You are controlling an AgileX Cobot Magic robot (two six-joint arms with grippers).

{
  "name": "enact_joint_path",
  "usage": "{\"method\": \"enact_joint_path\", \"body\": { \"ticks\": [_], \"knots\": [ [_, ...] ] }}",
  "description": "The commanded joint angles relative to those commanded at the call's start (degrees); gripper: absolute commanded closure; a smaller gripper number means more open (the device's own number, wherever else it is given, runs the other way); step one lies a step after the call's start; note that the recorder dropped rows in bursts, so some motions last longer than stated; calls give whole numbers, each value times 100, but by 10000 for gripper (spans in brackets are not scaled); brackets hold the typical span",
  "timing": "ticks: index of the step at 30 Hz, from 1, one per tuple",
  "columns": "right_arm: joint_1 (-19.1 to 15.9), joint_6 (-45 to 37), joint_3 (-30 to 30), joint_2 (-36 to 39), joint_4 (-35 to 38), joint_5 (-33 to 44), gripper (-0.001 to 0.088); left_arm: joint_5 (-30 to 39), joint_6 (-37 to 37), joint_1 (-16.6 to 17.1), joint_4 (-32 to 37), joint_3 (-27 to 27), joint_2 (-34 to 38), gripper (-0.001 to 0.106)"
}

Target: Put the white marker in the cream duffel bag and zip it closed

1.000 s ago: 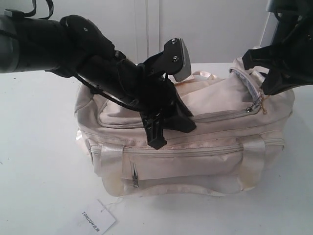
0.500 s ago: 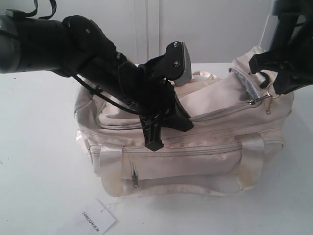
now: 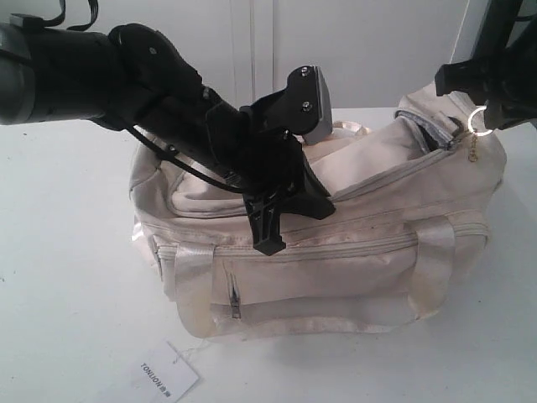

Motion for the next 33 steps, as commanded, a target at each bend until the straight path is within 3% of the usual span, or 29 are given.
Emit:
{"method": "enact_joint_path", "body": {
  "ticks": [4,10,15,20,25,30,33],
  "knots": [
    [0,-538,0,0,1064,24,868,-11,15,0,0,-10,0,1053],
    [0,-874,0,0,1969,139,868,-172,15,0,0,-10,-191,1041],
    [0,-1143,0,12,2432,137,868,-46,15,0,-21,-10,-410,835],
    [0,-1157,0,12,2496,126,868,179,15,-22,-152,-10,-756,671],
    [0,-1157,0,12,2496,126,868,316,1,-164,-87,-10,-997,667],
    [0,-1157,0,12,2496,126,868,319,-82,-604,239,-10,-1067,667],
    [0,-1157,0,12,2496,126,868,137,-476,-941,835,0,-1056,667]
  ]
}}
